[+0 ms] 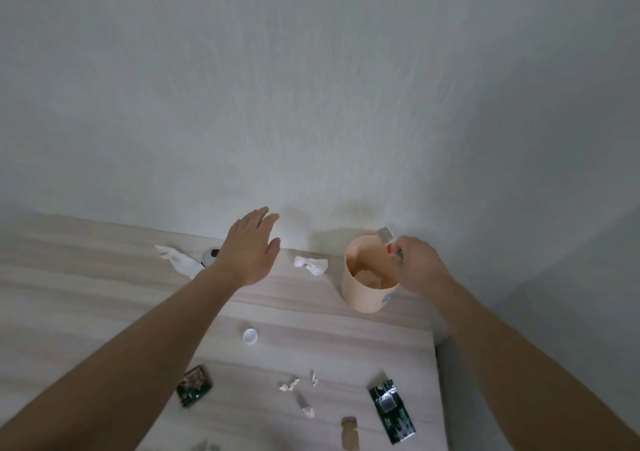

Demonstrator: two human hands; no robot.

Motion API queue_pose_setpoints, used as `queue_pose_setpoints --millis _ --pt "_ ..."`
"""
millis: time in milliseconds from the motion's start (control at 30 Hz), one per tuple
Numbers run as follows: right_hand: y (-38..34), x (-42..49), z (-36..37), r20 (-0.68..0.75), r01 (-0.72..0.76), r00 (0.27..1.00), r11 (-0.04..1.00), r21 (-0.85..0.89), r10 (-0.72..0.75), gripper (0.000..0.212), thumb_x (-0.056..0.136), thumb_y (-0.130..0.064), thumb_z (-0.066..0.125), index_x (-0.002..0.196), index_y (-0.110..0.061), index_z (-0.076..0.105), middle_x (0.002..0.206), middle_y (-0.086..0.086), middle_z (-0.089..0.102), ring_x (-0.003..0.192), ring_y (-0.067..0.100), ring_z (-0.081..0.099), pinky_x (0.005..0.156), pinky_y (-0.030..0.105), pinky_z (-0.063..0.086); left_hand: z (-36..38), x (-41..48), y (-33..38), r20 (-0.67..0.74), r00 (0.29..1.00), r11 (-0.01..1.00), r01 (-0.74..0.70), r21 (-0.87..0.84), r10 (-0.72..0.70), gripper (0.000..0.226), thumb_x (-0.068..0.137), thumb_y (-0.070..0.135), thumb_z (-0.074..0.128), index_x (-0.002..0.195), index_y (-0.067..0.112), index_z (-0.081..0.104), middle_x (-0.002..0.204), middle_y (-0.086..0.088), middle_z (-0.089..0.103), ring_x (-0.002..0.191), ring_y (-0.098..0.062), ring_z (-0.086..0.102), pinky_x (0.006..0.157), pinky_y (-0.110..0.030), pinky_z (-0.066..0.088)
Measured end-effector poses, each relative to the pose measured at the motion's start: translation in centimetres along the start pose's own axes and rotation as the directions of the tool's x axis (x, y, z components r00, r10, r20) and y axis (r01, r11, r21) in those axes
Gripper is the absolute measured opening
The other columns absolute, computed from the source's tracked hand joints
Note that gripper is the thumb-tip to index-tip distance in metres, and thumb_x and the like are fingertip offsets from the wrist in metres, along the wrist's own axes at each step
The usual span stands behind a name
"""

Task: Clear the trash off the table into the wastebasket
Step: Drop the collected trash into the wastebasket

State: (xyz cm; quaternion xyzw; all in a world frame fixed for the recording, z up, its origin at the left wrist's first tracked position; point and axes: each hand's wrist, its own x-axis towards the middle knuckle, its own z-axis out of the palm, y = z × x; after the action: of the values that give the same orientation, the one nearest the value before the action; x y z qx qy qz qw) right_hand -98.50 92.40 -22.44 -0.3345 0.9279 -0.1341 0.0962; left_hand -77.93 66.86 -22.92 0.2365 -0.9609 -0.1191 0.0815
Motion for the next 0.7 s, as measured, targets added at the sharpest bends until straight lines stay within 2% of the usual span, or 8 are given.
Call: queue_pose_setpoints --millis 67,233,300,433,600,700 --pt "-1.1 0.9 0.6 0.023 -0.005 1.000 1.000 -0.029 0.006 0.019 0.092 -0.020 0.046 0.101 -0.016 0.062 0.098 0.003 0.063 0.088 0.021 0.059 0.081 0.034 0.051 -0.6 -0.7 -1.6 -0.011 1.000 1.000 0.027 0.004 -0.027 0.052 0.097 0.032 0.041 0.146 0.015 0.032 0.155 -0.012 0.029 0.144 -0.028 0.024 0.117 -0.045 0.023" --pt "-2.6 2.9 2.3 0.042 -0.012 0.999 0.999 -0.045 0.014 0.009 0.089 -0.023 0.046 0.088 -0.021 0.054 0.092 0.002 0.059 0.078 0.019 0.055 0.070 0.030 0.045 -1.4 -1.5 -4.9 -0.043 0.995 0.996 0.084 -0.027 -0.085 0.051 0.096 0.029 0.046 0.143 0.014 0.037 0.152 -0.014 0.033 0.142 -0.031 0.026 0.116 -0.045 0.025" --pt "-2.9 3.6 2.7 0.048 -0.015 0.999 1.000 -0.024 0.016 0.004 0.085 -0.023 0.050 0.089 -0.022 0.053 0.096 0.001 0.055 0.080 0.021 0.055 0.074 0.035 0.048 -1.3 -1.4 -6.0 -0.039 0.994 0.994 0.103 -0.033 -0.104 0.051 0.095 0.029 0.047 0.143 0.013 0.037 0.152 -0.015 0.033 0.142 -0.031 0.026 0.115 -0.046 0.026" --pt "-2.9 4.9 3.6 0.059 0.010 0.998 1.000 0.017 -0.011 0.032 0.085 -0.030 0.062 0.115 -0.021 0.053 0.112 0.000 0.053 0.093 0.022 0.057 0.086 0.036 0.049 -0.6 -0.6 -7.4 -0.019 0.989 0.988 0.145 -0.045 -0.146 0.052 0.095 0.031 0.047 0.143 0.014 0.036 0.153 -0.014 0.031 0.143 -0.030 0.025 0.115 -0.047 0.025" --pt "-2.2 5.5 4.4 0.074 0.033 0.997 0.997 0.073 -0.038 0.048 0.082 -0.035 0.066 0.126 -0.025 0.049 0.126 -0.004 0.051 0.104 0.019 0.054 0.087 0.031 0.043 0.5 0.4 -7.9 -0.005 0.989 0.987 0.150 -0.059 -0.151 0.051 0.095 0.030 0.048 0.143 0.014 0.036 0.153 -0.016 0.032 0.142 -0.032 0.025 0.115 -0.047 0.025" --pt "-1.5 5.6 4.6 0.089 0.061 0.994 0.997 0.056 -0.066 0.070 0.079 -0.041 0.070 0.140 -0.025 0.040 0.145 -0.003 0.040 0.127 0.023 0.043 0.102 0.037 0.039 1.0 0.6 -7.8 0.011 0.987 0.985 0.160 -0.057 -0.160 0.052 0.096 0.031 0.047 0.143 0.014 0.035 0.153 -0.015 0.030 0.142 -0.031 0.024 0.115 -0.046 0.024"
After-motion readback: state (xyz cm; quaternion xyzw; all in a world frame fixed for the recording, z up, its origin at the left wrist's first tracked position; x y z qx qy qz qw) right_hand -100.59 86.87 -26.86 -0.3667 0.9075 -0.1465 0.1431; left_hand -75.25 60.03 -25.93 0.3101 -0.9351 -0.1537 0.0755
